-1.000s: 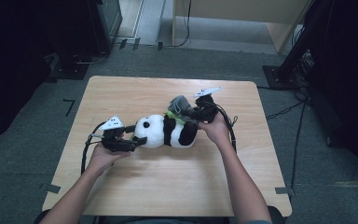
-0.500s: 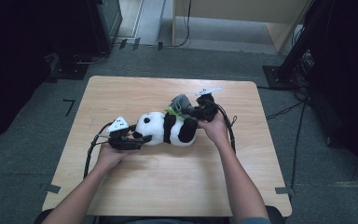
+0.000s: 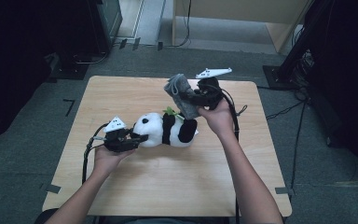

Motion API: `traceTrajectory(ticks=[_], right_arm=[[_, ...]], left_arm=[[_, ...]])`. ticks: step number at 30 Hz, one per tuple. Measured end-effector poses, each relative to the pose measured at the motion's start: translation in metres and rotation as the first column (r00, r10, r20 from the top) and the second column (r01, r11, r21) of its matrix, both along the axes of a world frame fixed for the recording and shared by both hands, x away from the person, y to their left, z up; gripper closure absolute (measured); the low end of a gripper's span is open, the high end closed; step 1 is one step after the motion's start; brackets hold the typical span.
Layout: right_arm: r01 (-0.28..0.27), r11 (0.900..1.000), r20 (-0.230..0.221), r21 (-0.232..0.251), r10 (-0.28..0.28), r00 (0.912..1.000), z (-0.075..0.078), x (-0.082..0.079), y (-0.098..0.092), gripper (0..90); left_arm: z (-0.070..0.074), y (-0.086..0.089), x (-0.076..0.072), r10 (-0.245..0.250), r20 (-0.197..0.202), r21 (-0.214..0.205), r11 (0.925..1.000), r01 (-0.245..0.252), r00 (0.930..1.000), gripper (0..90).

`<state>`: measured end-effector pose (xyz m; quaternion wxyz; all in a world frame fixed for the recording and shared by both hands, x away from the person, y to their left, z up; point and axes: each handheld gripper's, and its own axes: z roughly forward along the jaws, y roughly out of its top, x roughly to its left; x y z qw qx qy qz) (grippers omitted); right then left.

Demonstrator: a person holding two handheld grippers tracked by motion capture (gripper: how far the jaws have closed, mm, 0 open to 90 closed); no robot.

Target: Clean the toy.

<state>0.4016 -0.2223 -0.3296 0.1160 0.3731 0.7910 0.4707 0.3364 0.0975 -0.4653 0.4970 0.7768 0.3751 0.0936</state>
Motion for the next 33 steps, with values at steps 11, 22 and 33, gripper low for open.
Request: traceTrajectory(ticks=[11,22,33], right_arm=[[-0.139,0.99,-0.097,0.025,0.14,0.9853,-0.024,-0.015,0.091,78.1],[-0.189,0.9815,-0.219,-0.029,0.178,0.9593,-0.066,-0.01,0.15,77.8],[-0.149,0.982,-0.204,-0.116,0.123,0.9712,-0.073,-0.002,0.129,77.9]], left_arm=[[-0.008,0.001,-0.003,0.033,-0.032,-0.018,0.9993,-0.034,0.9989,45.5],[-0.009,0.001,-0.005,0.04,-0.028,0.006,0.9992,-0.04,0.9988,45.2],[-0.01,0.0,-0.003,0.035,-0.044,0.021,0.9992,-0.034,0.9984,46.4]])
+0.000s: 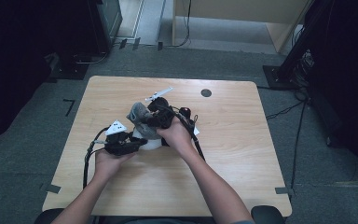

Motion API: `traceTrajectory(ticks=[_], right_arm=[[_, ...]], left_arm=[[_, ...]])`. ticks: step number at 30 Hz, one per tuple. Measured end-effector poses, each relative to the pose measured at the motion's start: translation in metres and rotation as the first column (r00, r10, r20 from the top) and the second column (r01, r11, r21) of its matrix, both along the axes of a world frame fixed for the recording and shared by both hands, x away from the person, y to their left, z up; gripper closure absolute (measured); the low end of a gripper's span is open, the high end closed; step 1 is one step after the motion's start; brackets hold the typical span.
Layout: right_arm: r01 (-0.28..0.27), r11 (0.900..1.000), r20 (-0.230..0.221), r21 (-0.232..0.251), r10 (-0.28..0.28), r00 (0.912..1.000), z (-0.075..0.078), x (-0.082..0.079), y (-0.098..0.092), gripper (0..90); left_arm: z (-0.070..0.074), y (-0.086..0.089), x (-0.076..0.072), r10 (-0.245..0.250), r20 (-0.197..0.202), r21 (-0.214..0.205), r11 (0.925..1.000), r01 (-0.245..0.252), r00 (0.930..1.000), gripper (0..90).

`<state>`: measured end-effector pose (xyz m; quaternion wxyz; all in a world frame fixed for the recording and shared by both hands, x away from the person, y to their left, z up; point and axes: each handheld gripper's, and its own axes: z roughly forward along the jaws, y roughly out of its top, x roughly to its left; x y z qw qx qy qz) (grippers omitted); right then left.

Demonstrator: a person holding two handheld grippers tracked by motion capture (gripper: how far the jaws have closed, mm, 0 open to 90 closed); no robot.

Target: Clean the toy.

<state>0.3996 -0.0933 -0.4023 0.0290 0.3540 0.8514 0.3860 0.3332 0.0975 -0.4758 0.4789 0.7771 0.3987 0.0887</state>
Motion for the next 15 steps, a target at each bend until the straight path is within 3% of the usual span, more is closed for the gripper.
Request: traceTrajectory(ticks=[6,12,15], right_arm=[[0.054,0.9984,0.0,-0.017,-0.054,0.9986,0.006,0.008,-0.023,78.1],[0.096,0.9854,0.031,-0.141,-0.093,0.9952,0.012,0.011,-0.042,78.2],[0.103,0.9868,-0.019,-0.124,-0.107,0.9941,0.011,0.014,-0.054,78.3]], left_arm=[[0.0,0.002,0.003,0.007,-0.017,-0.023,0.9997,-0.007,0.9998,46.3],[0.0,0.002,0.003,0.0,-0.011,-0.022,0.9997,0.0,0.9999,46.4],[0.0,0.001,0.002,-0.003,-0.002,-0.019,0.9998,0.003,1.0,46.4]])
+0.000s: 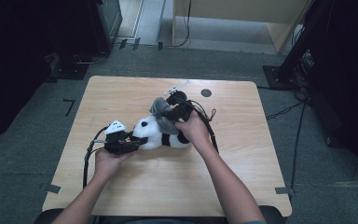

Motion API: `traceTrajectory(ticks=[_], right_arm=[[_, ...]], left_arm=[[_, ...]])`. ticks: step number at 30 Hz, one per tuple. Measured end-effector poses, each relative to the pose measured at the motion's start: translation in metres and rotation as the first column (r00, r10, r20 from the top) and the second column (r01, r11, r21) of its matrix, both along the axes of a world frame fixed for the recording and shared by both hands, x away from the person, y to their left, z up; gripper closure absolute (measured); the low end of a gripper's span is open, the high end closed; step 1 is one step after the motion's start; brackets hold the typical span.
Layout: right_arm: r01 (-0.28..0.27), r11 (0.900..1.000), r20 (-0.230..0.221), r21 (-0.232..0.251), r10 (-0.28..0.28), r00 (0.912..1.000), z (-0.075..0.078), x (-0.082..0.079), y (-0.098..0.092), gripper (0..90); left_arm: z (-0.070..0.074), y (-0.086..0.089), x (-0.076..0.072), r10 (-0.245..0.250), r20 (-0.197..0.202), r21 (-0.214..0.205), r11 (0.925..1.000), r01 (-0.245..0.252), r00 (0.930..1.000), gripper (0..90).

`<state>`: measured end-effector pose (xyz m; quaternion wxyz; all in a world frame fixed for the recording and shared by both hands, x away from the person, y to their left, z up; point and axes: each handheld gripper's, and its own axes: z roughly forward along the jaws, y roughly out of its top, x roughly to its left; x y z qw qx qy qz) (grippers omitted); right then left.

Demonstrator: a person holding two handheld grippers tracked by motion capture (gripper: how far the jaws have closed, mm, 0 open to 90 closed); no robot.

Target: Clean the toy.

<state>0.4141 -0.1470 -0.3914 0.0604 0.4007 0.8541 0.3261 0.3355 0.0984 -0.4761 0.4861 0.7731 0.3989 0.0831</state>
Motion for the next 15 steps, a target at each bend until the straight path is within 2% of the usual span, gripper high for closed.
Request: traceTrajectory(ticks=[3,6,8,10,15], right_arm=[[-0.002,1.0,0.009,-0.004,0.002,1.0,0.002,0.001,-0.006,78.3],[0.015,0.9996,0.042,-0.024,-0.014,0.999,0.004,0.002,-0.012,78.2],[0.03,0.9995,0.022,0.006,-0.03,0.9993,0.004,0.003,-0.019,78.0],[0.031,0.9994,0.021,0.013,-0.031,0.9993,0.004,0.003,-0.023,78.0],[0.057,0.9984,0.052,0.006,-0.057,0.997,0.01,0.002,-0.028,78.0]], left_arm=[[0.0,0.001,0.0,-0.003,-0.003,0.002,1.0,0.003,1.0,46.4],[0.0,0.001,0.001,-0.003,-0.006,-0.002,1.0,0.003,1.0,46.4],[0.0,0.001,0.001,-0.007,0.0,0.003,1.0,0.007,1.0,46.4],[0.0,0.001,0.001,-0.008,0.004,0.006,1.0,0.008,1.0,46.4],[-0.001,0.001,0.001,-0.007,0.0,-0.003,1.0,0.007,1.0,46.4]])
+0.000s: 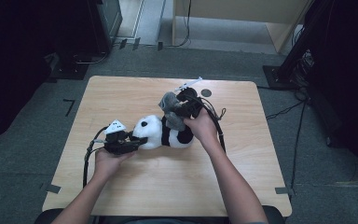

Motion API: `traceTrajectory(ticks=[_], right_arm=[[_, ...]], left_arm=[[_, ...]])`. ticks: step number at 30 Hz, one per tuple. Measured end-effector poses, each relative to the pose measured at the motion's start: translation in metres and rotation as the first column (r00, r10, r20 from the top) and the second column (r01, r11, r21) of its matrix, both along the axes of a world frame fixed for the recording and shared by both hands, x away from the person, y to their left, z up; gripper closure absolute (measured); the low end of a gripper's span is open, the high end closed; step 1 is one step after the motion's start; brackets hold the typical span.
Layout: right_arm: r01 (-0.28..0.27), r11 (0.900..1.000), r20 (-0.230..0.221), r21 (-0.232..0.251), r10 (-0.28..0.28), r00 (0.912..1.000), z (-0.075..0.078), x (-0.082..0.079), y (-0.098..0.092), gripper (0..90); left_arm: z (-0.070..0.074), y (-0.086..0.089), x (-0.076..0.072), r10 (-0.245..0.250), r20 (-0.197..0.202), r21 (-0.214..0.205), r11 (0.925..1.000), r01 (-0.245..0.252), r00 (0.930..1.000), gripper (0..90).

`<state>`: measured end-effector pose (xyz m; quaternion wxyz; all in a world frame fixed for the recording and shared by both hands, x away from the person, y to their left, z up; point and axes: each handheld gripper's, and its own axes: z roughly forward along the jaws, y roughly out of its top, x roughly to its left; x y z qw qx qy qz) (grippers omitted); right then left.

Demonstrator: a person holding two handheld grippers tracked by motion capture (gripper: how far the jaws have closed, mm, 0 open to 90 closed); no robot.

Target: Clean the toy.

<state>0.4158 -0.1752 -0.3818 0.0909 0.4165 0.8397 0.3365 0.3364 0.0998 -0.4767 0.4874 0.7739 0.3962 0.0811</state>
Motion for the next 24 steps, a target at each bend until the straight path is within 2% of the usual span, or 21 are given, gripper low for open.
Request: traceTrajectory(ticks=[4,7,9,12,15,18,20,21,22,23,24], right_arm=[[0.02,0.9992,0.024,0.035,-0.02,0.9995,0.012,-0.002,-0.004,78.1],[0.003,0.9975,0.059,0.07,-0.007,0.9982,0.023,-0.009,0.002,78.2],[-0.029,0.9956,0.084,0.089,0.022,0.9962,0.03,-0.012,0.012,78.2],[-0.068,0.9885,0.086,0.135,0.056,0.9947,0.036,-0.018,0.03,78.2],[-0.115,0.9811,0.086,0.156,0.102,0.991,0.036,-0.025,0.054,78.1],[-0.146,0.9716,0.065,0.186,0.136,0.9886,0.027,-0.028,0.076,78.2],[-0.154,0.9662,0.026,0.207,0.152,0.988,0.014,-0.026,0.088,78.1],[-0.15,0.9657,-0.009,0.212,0.155,0.9879,0.006,-0.024,0.092,78.1],[-0.146,0.9685,-0.039,0.201,0.157,0.9868,-0.003,-0.022,0.096,78.2],[-0.145,0.975,-0.059,0.169,0.157,0.9859,-0.012,-0.021,0.099,78.1],[-0.147,0.9814,-0.045,0.124,0.153,0.9872,-0.019,-0.021,0.1,78.0]], left_arm=[[-0.001,0.001,0.0,-0.006,0.005,-0.007,1.0,0.006,1.0,46.0],[-0.001,0.001,0.001,-0.001,0.006,-0.012,0.9999,0.001,1.0,46.0],[-0.001,0.001,0.001,0.001,0.006,-0.018,0.9998,-0.001,1.0,45.8],[-0.001,0.001,0.001,0.001,0.009,-0.016,0.9999,-0.001,1.0,45.5],[-0.001,0.001,0.001,0.003,0.009,-0.016,0.9999,-0.003,1.0,45.3],[0.0,0.001,0.0,0.004,0.015,-0.01,0.9999,-0.004,0.9999,45.1],[0.0,0.001,0.0,0.005,0.019,-0.004,1.0,-0.005,0.9998,45.0],[0.001,0.0,0.0,0.007,0.019,-0.003,1.0,-0.007,0.9998,44.9],[0.001,0.0,-0.001,0.008,0.017,-0.004,1.0,-0.008,0.9998,45.0],[0.001,0.0,-0.001,0.009,0.009,0.004,1.0,-0.009,0.9999,45.0],[0.0,0.0,0.0,0.01,0.002,0.01,0.9999,-0.01,0.9999,45.0]])
